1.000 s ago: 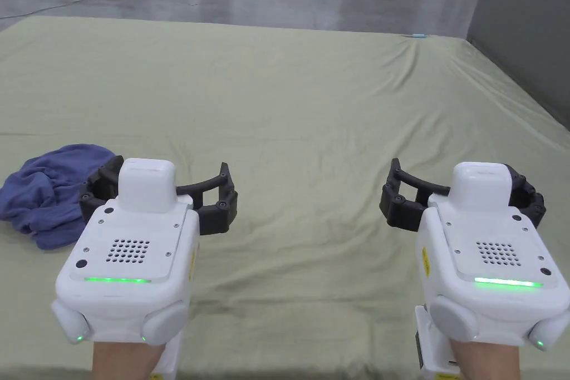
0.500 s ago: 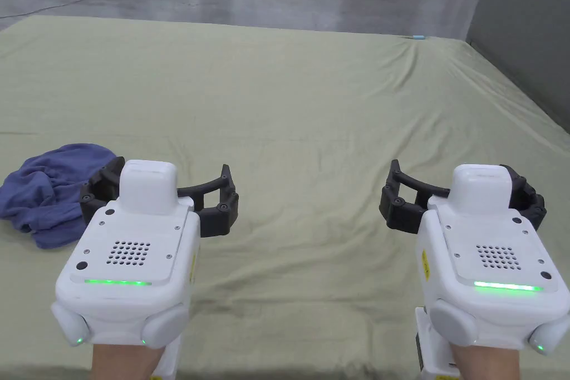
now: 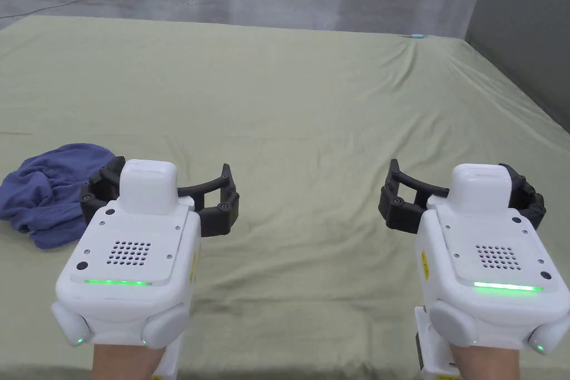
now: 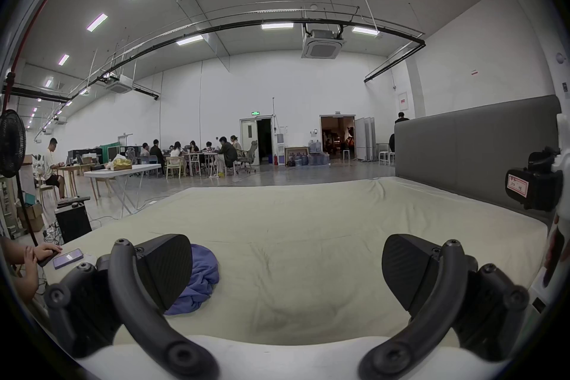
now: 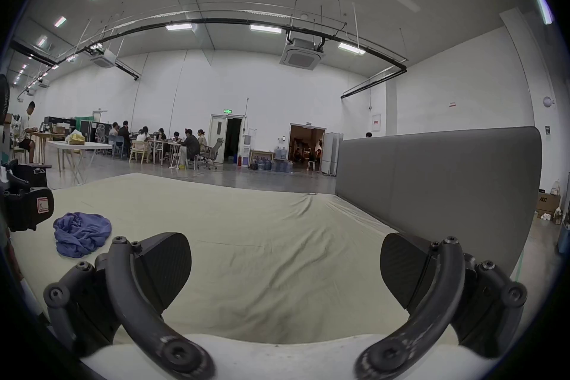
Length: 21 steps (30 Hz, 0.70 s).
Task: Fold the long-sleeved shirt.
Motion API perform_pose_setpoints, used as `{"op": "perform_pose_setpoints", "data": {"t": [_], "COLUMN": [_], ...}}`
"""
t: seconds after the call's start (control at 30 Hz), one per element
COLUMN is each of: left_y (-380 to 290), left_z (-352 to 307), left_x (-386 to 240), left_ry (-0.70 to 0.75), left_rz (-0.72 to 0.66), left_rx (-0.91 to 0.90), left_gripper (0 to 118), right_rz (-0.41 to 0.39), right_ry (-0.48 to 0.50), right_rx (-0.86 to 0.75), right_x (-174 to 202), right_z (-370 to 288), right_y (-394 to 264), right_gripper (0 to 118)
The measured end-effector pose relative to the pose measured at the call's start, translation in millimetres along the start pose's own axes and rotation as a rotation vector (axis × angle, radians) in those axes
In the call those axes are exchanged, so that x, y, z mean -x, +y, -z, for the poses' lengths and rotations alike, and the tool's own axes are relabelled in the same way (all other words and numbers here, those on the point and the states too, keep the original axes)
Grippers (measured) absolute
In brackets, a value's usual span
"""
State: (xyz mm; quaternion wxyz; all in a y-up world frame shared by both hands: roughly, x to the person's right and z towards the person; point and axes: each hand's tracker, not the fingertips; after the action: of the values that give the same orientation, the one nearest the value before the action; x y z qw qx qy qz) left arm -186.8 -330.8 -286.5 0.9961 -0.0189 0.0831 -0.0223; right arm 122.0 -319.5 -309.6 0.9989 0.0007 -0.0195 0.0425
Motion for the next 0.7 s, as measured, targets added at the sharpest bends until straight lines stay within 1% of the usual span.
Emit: {"op": "perform_pose_setpoints", "data": {"t": [0.7], "left_y": [-0.9], "left_z": [-0.2], "left_x": [-1.2], "left_ry": [0.0], "left_rz": [0.008], "left_rx": [-0.006], "left_gripper": [118], "right_rz": [0.002], "right_ry": [-0.003], "right_rx": [0.003], "right_x": [-0.5], "right_z": [-0.6], "right_y": [1.0], "right_gripper": [118]}}
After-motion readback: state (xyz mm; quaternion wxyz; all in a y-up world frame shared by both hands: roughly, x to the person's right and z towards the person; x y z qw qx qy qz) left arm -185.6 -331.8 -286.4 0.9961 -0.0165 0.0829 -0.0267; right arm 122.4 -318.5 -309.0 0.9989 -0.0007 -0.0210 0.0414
